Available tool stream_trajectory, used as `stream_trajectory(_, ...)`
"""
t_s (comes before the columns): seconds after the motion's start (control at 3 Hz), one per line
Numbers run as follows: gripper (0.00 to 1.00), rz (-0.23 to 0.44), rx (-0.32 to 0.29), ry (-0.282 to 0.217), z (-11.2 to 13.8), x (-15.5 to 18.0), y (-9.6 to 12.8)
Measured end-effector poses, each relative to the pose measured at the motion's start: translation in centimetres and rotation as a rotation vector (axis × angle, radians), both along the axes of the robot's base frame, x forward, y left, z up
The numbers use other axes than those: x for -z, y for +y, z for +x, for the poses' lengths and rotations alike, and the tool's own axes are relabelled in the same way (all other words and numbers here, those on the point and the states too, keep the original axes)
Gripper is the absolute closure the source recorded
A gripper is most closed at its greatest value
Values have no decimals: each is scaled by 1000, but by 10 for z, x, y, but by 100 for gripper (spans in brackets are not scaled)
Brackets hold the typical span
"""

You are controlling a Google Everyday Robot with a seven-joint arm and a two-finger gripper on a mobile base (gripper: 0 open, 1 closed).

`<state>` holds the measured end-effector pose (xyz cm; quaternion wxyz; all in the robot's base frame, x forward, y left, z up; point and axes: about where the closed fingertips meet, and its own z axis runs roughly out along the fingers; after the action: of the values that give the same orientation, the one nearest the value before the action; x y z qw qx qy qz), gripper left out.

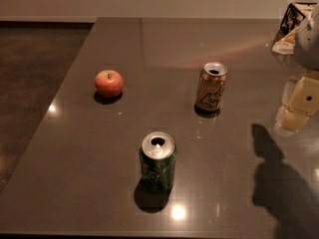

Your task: Move orange can near green can

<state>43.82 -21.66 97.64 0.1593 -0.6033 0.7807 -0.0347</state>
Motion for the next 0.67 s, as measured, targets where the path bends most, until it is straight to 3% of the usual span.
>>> stream_trajectory(0.33,0,0,0,-2,0,0,0)
stream_trajectory(0.67,0,31,20,-22,15,1,2)
